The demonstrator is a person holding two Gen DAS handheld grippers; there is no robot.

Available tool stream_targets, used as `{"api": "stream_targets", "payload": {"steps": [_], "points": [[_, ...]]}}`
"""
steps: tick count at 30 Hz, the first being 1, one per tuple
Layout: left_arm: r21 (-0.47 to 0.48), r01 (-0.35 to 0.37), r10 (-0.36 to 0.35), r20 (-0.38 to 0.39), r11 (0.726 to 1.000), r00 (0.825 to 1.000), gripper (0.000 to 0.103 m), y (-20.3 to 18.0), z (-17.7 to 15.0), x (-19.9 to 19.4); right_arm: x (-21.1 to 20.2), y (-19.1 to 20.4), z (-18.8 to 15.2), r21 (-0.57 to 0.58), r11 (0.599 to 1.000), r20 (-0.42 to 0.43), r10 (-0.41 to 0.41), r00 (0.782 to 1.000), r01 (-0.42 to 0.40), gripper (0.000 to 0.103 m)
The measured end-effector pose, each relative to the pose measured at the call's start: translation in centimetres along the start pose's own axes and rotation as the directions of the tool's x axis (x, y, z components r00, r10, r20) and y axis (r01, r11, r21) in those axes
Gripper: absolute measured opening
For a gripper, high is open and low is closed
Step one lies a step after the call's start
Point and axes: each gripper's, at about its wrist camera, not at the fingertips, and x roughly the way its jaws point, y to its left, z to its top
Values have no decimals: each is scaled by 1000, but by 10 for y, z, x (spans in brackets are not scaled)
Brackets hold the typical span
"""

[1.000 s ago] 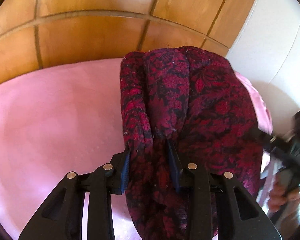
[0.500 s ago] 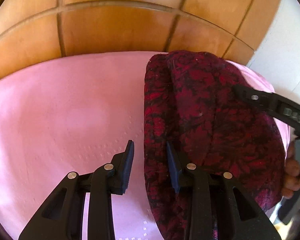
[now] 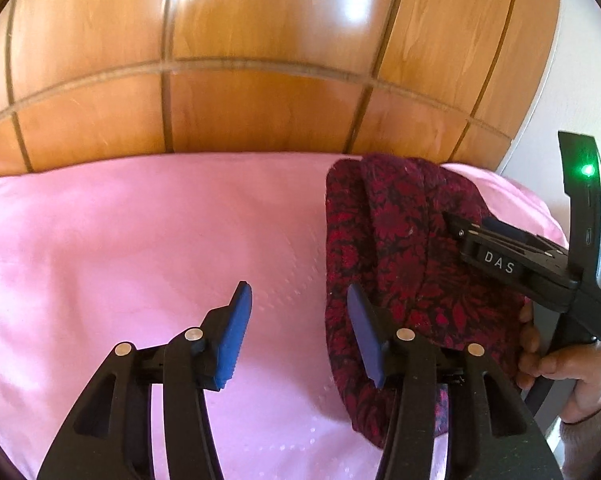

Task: Fold small clothes

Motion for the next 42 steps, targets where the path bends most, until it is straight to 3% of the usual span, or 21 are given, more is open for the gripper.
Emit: {"api": "stream_targets", "payload": {"steps": [4,7,13,15,19,21,25,27,31,33,42], "points": [[5,-17,16,37,1000,999,57,0,-3,-13,-16,-2,-4,46,999,30,-28,999,26,84],[7,-20,20,49,1000,999,57,-1,-7,-17,-29,-5,-9,80,996,47,-33,998,29,89],[3,-33,33,56,999,998,57,-2,-12,-21,-53,-3,-30,109,993,59,-41,997,34,91],[1,-34,34,58,999,998,66,-3,-13,-22,-62,-3,-39,126,992,57,-35,998,28,91],[-10,-35,35,60,999,998,66,-2,-15,-26,-81,-6,-59,163,986,53,-26,998,17,91],[-12,-50,51,65,999,997,77,0,-18,-30,-93,-5,-70,183,982,49,-51,997,41,91],[-10,-90,91,91,996,992,80,1,-28,-40,-115,1,-83,186,974,57,-143,988,130,97],[-10,-108,108,101,994,989,88,1,-33,-46,-123,5,-90,185,962,39,-210,977,199,100],[-8,-135,135,133,991,982,93,-1,-46,-59,-139,16,-106,174,945,43,-287,957,275,100],[6,-148,146,129,989,981,97,-3,-53,-61,-146,20,-112,181,942,55,-297,953,283,100],[22,-160,156,133,987,979,99,-6,-74,-75,-178,29,-125,227,928,145,-334,931,297,101]]}}
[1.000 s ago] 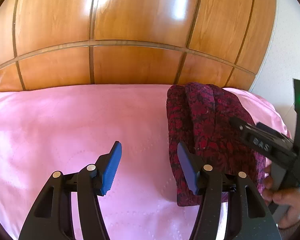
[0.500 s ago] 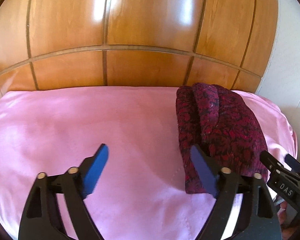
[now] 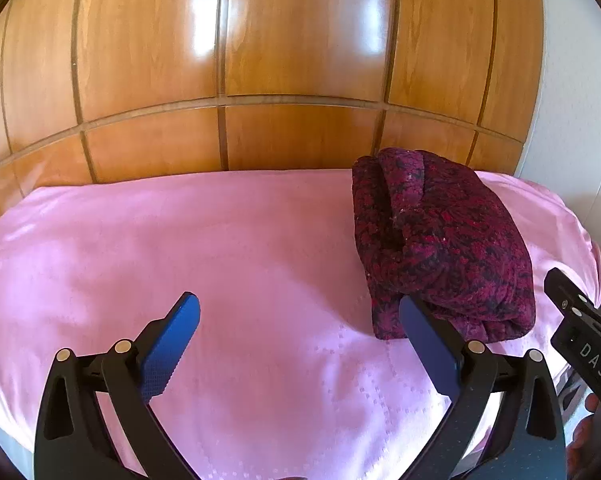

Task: Fold small clothes

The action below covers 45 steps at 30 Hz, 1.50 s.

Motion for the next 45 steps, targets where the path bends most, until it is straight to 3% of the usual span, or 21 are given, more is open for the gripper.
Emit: {"api": "stream_targets", "payload": {"steps": [14,45], "points": [[19,-18,17,44,1000,999,99,-3,-1,-15,0,6,-8,4,1000,-15,30,999,-30,101],[-12,-27,27,21,1000,999,99,7,-2,-4,7,9,-8,3,999,-6,37,999,-37,101]]}}
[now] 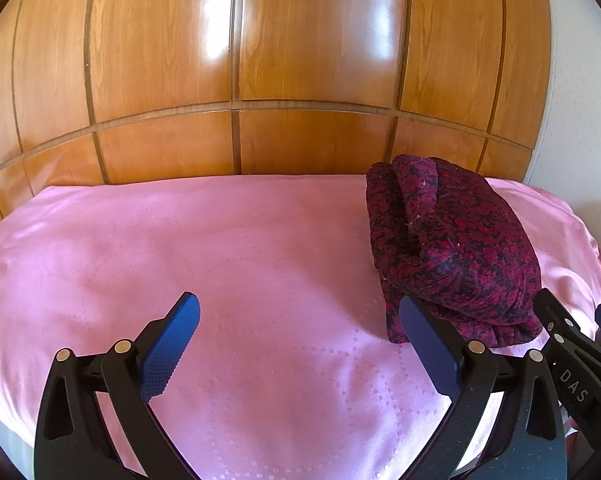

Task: Fold small clothes

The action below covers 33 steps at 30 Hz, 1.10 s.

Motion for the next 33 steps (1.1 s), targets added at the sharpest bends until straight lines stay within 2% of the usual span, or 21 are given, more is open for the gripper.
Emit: {"api": "stream_targets", "payload": {"steps": [33], "points": [[11,-6,6,-2,1000,1000,99,5,-1,-2,3,4,-3,-17,1000,-13,22,1000,-22,101]]}}
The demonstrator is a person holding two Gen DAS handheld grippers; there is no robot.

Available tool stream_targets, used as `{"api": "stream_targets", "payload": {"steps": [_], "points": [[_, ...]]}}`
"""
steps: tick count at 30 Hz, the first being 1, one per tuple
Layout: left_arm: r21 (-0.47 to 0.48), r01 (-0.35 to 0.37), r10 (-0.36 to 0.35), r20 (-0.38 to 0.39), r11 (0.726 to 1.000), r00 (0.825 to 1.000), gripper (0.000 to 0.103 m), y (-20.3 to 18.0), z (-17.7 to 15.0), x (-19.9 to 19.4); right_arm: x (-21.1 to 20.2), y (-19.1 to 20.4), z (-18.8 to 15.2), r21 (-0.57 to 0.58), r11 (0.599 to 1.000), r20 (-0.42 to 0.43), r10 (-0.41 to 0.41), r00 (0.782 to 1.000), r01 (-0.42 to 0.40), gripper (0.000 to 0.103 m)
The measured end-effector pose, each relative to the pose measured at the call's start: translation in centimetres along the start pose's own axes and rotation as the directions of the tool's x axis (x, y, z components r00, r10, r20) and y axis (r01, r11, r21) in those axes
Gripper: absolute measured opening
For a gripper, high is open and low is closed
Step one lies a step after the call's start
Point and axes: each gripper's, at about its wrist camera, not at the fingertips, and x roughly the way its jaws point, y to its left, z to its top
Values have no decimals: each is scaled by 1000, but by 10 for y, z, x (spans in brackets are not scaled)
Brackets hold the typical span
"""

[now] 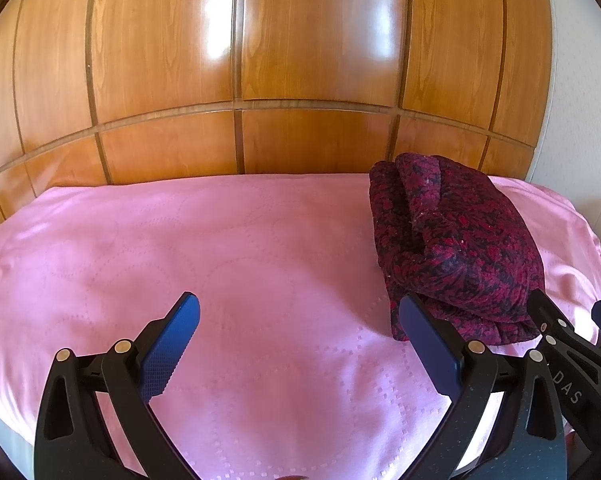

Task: Fold small clothes

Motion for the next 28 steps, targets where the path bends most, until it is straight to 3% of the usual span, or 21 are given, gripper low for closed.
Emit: {"api": "stream_targets", "payload": {"steps": [18,24,28], "points": [[10,3,-3,24,1000,1000,99,-1,-2,-3,3,4,0,-16,1000,-4,8,1000,-8,101],[-15,4,-4,-24,1000,1000,99,2,-3,8,6,-1,7,-19,1000,11,2,1000,-2,101],[-47,-12,10,-55,999,998,99,12,-4,18,23,-30,30,46,999,12,-11,1000,11,101]]}}
